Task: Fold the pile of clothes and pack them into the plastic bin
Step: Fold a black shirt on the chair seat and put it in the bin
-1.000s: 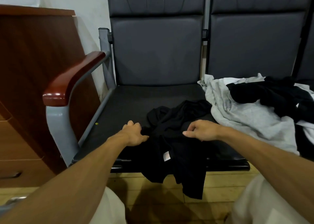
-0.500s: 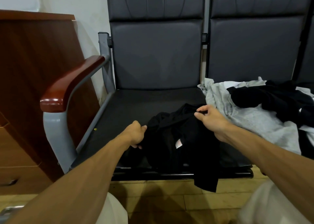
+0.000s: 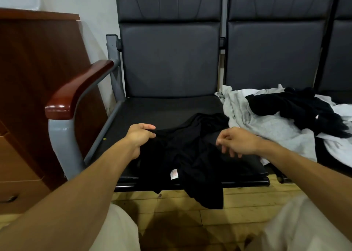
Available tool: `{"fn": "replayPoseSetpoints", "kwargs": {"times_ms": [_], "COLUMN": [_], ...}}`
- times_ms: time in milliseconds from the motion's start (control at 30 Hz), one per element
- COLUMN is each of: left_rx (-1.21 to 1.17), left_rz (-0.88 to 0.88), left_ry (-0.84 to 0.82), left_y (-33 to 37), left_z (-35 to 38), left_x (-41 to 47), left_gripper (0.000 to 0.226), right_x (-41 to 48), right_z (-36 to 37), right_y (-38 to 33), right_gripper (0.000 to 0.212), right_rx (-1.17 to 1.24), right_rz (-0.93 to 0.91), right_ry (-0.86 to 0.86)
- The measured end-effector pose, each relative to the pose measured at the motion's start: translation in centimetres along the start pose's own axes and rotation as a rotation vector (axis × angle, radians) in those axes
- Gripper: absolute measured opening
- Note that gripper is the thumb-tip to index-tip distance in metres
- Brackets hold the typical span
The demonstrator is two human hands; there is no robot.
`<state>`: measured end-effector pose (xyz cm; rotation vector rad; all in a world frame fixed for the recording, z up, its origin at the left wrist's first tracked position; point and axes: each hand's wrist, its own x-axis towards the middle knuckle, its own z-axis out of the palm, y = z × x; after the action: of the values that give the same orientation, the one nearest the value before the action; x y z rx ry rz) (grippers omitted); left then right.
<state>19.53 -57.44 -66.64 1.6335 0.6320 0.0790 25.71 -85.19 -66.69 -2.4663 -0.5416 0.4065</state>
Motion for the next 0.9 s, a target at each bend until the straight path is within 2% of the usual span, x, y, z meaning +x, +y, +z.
{"fn": "replayPoseSetpoints", "kwargs": {"times_ms": [133, 267, 400, 433, 533, 567, 633, 667, 700, 767, 800, 867, 900], "left_rx": [-0.018, 0.041, 0.062, 0.045, 0.012, 0.035, 0.093, 0.094, 0.070, -0.026, -0.065, -0.071, -0.031], "left_rz": [-0.018, -0.063, -0.033, -0.022, -0.024, -0.033, -0.037, -0.025, -0.004, 0.071, 0.117, 0.193, 0.214], "left_ry": [-0.140, -0.218, -0.154, -0.128, -0.099, -0.105, -0.115, -0.108, -0.090, -0.034, -0.026, -0.093, -0.159], "left_y": [-0.1, -0.2, -0.5, -0.5, -0.1, 0.0, 0.2, 0.3, 0.4, 0.7, 0.9, 1.1, 1.1], "left_z": [-0.4, -0.8, -1.2, -1.3, -1.4, -1.4, -1.4, -1.2, -1.1, -0.8, -0.7, -0.7, -0.7], "left_x": [-0.2, -0.2, 0.6, 0.8, 1.0, 0.9, 1.0, 1.0, 1.1, 1.0, 0.9, 0.5, 0.1], "left_gripper": [0.031, 0.035, 0.038, 0.038, 0.037, 0.036, 0.036, 0.036, 0.036, 0.033, 0.031, 0.027, 0.027], "right_x": [1.3, 2.8, 4.0, 4.2, 4.5, 4.4, 4.6, 4.9, 5.2, 5.5, 5.3, 4.7, 4.4], "right_z": [1.5, 3.2, 4.4, 4.4, 3.7, 3.5, 3.3, 3.2, 3.0, 2.3, 1.8, 0.9, 0.7], "right_y": [-0.3, -1.7, -2.6, -2.6, -2.5, -2.6, -2.4, -1.9, -1.7, -1.6, -1.6, -1.5, -1.1], "right_gripper": [0.021, 0.048, 0.081, 0.082, 0.044, 0.042, 0.036, 0.032, 0.034, 0.052, 0.044, 0.021, 0.020], "right_rx": [-0.269, -0.345, -0.331, -0.345, -0.407, -0.397, -0.250, -0.087, 0.147, 0.682, 0.806, 0.764, 0.680], "right_rz": [0.078, 0.125, 0.218, 0.251, 0.243, 0.234, 0.217, 0.206, 0.210, 0.231, 0.196, 0.133, 0.128], "right_ry": [-0.058, -0.066, -0.133, -0.136, -0.155, -0.167, -0.159, -0.118, -0.065, 0.013, 0.081, 0.215, 0.262]}}
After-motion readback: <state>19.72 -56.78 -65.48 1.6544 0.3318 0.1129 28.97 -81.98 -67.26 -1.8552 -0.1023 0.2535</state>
